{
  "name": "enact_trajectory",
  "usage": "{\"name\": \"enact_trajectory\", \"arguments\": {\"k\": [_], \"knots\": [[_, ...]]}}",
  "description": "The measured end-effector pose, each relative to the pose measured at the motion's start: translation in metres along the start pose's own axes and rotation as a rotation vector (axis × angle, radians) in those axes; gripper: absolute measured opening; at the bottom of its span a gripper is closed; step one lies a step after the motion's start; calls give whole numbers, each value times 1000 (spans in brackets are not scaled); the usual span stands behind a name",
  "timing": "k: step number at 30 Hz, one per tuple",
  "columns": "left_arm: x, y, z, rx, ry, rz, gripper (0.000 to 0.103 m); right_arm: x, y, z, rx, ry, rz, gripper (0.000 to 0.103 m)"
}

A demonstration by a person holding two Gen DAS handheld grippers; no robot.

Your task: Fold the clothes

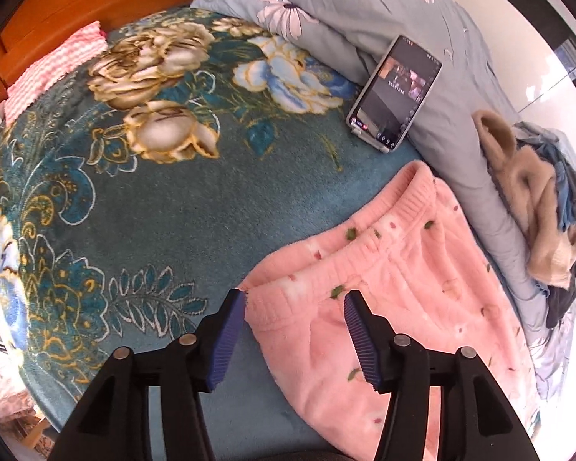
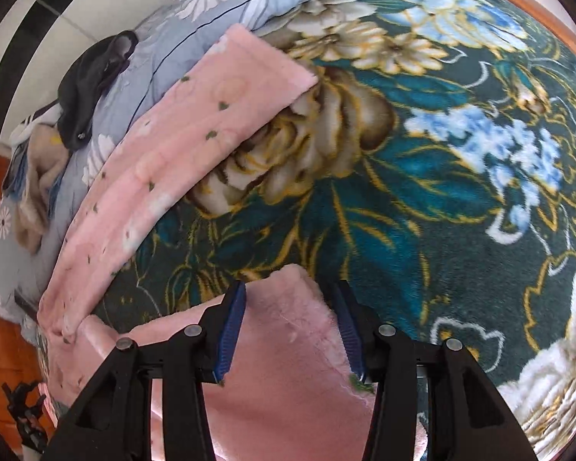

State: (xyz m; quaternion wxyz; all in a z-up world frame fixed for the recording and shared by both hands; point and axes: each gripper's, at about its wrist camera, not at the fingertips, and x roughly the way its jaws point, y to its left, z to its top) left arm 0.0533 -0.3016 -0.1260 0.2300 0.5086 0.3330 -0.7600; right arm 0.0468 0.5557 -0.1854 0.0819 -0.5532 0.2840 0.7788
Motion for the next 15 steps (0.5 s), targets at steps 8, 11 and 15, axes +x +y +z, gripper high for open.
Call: {"name": "enact_trajectory", "arguments": {"k": [8,11,15], "knots": [[-7,-24,-6,35,-13,-9,59,-32,-13,14,32,-170,-82,7],[-4,-33,-7,54,-7,-13,59,-35,-26,29,92,-199,-117,7],[1,-35,-10,48,5,-22,59,-19,-29,33,88,-151,-173,7]]}}
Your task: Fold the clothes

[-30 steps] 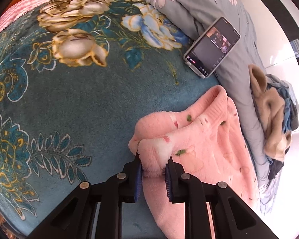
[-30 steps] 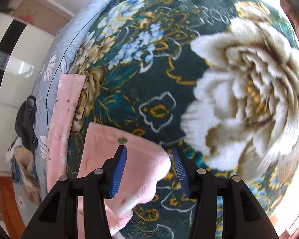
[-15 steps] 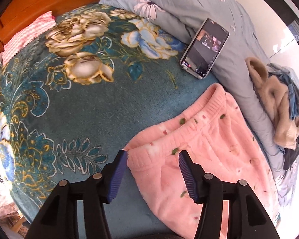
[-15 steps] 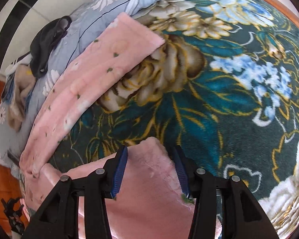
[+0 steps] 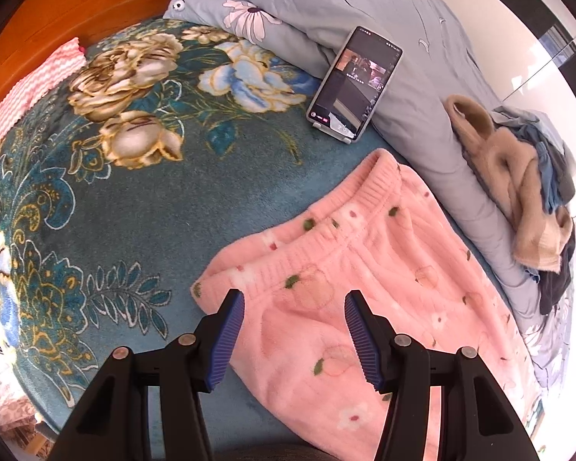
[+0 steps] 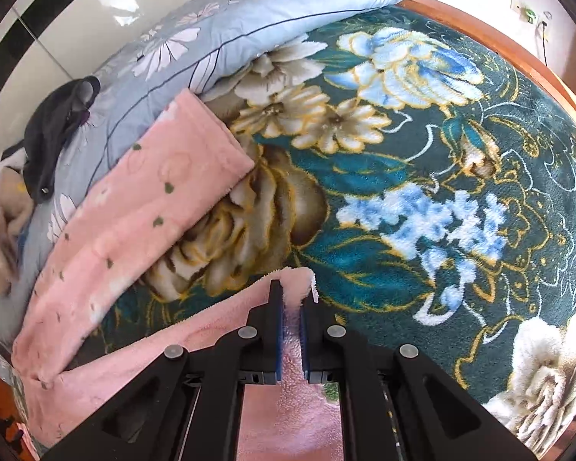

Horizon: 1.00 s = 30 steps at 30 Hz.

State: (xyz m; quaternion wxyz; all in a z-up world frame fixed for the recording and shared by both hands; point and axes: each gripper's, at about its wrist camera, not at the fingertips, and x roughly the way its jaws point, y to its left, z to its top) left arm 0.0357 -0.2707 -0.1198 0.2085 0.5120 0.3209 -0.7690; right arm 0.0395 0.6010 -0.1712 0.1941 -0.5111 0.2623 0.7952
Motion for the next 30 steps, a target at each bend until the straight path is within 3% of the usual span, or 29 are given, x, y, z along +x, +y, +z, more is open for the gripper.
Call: {"name": "enact_trajectory", "arguments": {"k": [5,7,13,18,22,27,30], "knots": [[1,17,1,-42,10,-24,59,-2,0,-2,32,-9,-14,13],[1,27,1,-61,13,-38,60,-20,-2,-5,50,-43,-10,28],[7,60,-7,-86,31,-121,65,-74,-14,-29,125,-133,22,44],[33,81,-14,-88,84,-161,66,-80,-48,-89,284,-67,63,45],[59,90,-16,-160,150,-204,66,-66,-64,-134,443,-6,105,45],[67,84,-11,-236,176,-290,65,-50,-66,-154,645,-21,239,47],[61,73,-7,-244,159,-306,64,-44,-57,-149,655,-19,257,47]]}}
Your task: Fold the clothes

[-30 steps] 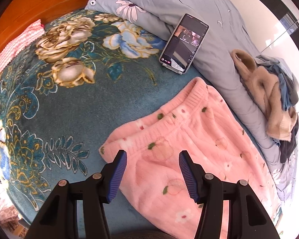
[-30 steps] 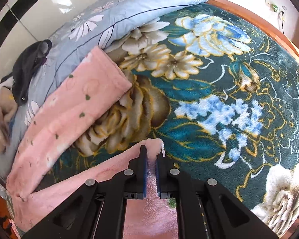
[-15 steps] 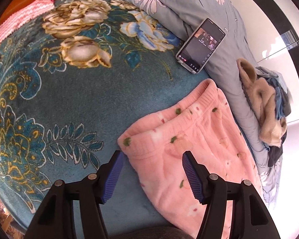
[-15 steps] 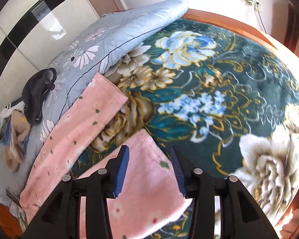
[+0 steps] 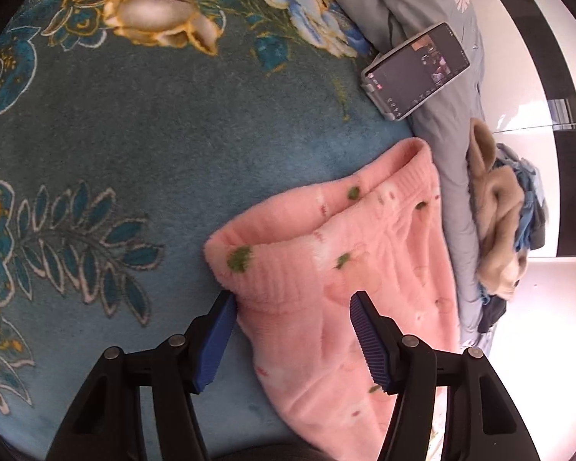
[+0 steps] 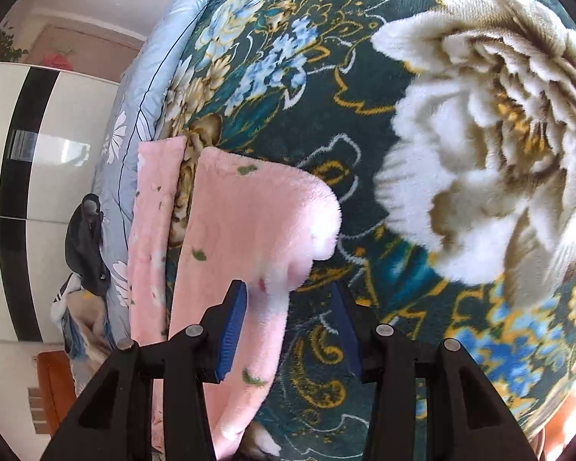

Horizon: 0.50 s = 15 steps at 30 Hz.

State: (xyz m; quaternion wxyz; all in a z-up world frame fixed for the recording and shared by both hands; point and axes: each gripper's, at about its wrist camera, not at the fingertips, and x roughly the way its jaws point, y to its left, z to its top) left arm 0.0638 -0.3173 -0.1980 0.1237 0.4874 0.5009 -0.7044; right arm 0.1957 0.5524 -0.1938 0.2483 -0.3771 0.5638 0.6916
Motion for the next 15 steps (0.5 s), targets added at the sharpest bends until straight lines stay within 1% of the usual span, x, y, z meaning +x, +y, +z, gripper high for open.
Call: {"name": "enact_trajectory", "arguments": {"k": [2,4,5,6,7,8,11,13,14,15], "knots": [[-3,-14,0,27,-22,14,61,5,7,0,-8,5,-1,47],[-4,-37,-5,101,-36,9,61,9,16,1,-27,10,-10,46],[-3,-51,-10,147,-35,-1,61,11,19,3,-39,12,-9,44],[0,-66,-15,189,-26,-15,61,13,21,4,-47,16,-11,38],[5,-81,-20,229,-13,-32,61,15,24,5,-56,20,-13,35],[11,-96,-26,269,0,-48,61,17,26,6,-63,24,-16,35],[44,-138,-42,396,79,-25,63,20,29,8,-57,34,-23,35],[62,-153,-49,449,130,29,61,23,31,9,-53,41,-29,35],[61,-156,-51,465,136,30,61,24,32,9,-52,45,-30,35],[57,-157,-53,478,132,13,61,23,32,10,-54,45,-28,36]]}}
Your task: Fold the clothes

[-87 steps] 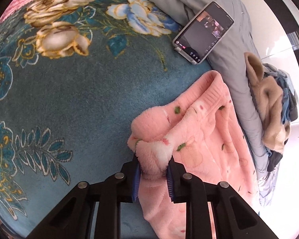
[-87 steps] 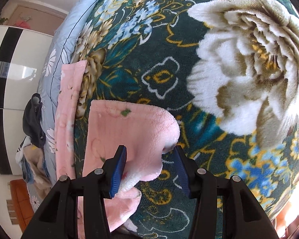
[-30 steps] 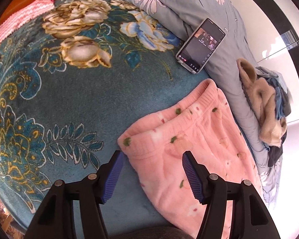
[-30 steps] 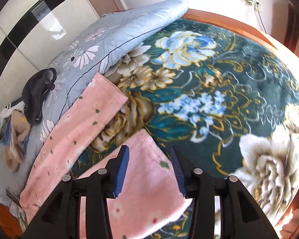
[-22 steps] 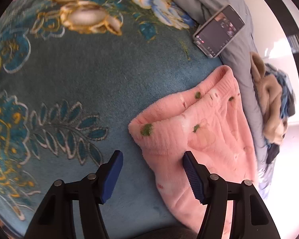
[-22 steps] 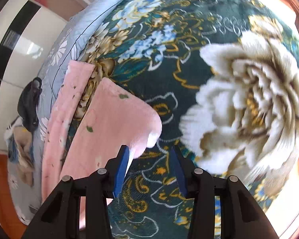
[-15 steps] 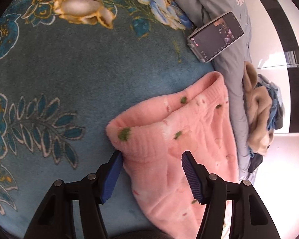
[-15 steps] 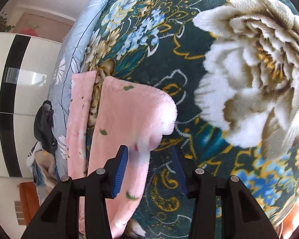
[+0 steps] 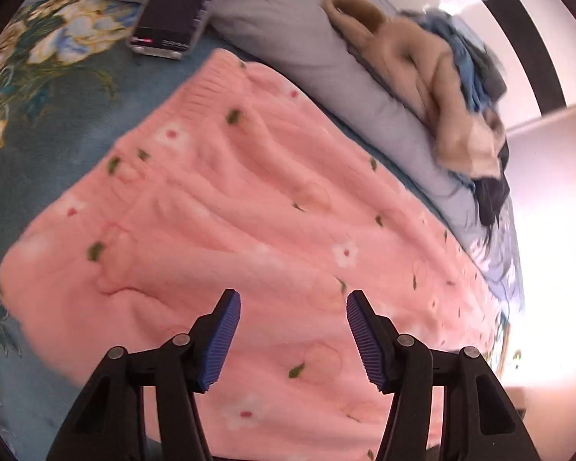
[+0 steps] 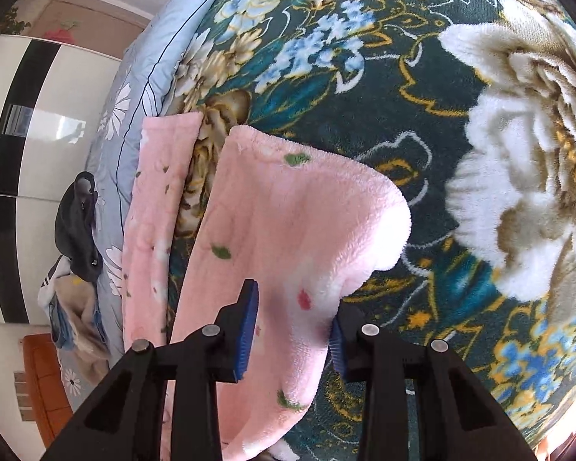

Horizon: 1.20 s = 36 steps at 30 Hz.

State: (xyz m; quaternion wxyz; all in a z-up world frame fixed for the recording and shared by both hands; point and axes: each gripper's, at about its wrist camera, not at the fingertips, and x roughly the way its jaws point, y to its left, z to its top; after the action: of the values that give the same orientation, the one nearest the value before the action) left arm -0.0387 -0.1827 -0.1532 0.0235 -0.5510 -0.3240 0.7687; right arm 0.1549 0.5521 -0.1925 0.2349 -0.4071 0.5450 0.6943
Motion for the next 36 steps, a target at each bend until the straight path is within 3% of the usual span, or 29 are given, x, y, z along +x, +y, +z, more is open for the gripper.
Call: {"name": "enact_trajectory", "arguments": {"k": [4,7,10,13,21,30,32,33,34,35,36], "knots": [[-52,25,0,6,-108,6,63,-3,4,3,-31,3,-8,36],[-94,89,-2,-74,-190,90,63,-4,5,5,-34,-1,-18,36],[-107,158,-16,-222,-183,165,63,-7,1,3,-29,-7,-24,36],[-96,192,-32,-340,-155,78,63,-7,-6,-5,-6,-4,-33,36],[-41,204,-35,-406,-56,-35,63,-8,-22,-22,52,30,-6,36],[-26,193,-26,-383,-50,-38,60,7,-32,-39,97,45,51,36],[-23,193,-25,-399,-50,-53,40,8,-30,-40,100,37,75,35],[-21,193,-24,-410,-50,-54,34,8,-28,-40,96,32,88,28],[-20,193,-23,-416,-49,-44,22,7,-26,-39,90,29,98,9],[-20,192,-20,-421,-51,-31,13,8,-21,-37,79,33,95,6],[-20,191,-17,-432,-54,-31,12,6,-18,-35,75,32,94,6]]}}
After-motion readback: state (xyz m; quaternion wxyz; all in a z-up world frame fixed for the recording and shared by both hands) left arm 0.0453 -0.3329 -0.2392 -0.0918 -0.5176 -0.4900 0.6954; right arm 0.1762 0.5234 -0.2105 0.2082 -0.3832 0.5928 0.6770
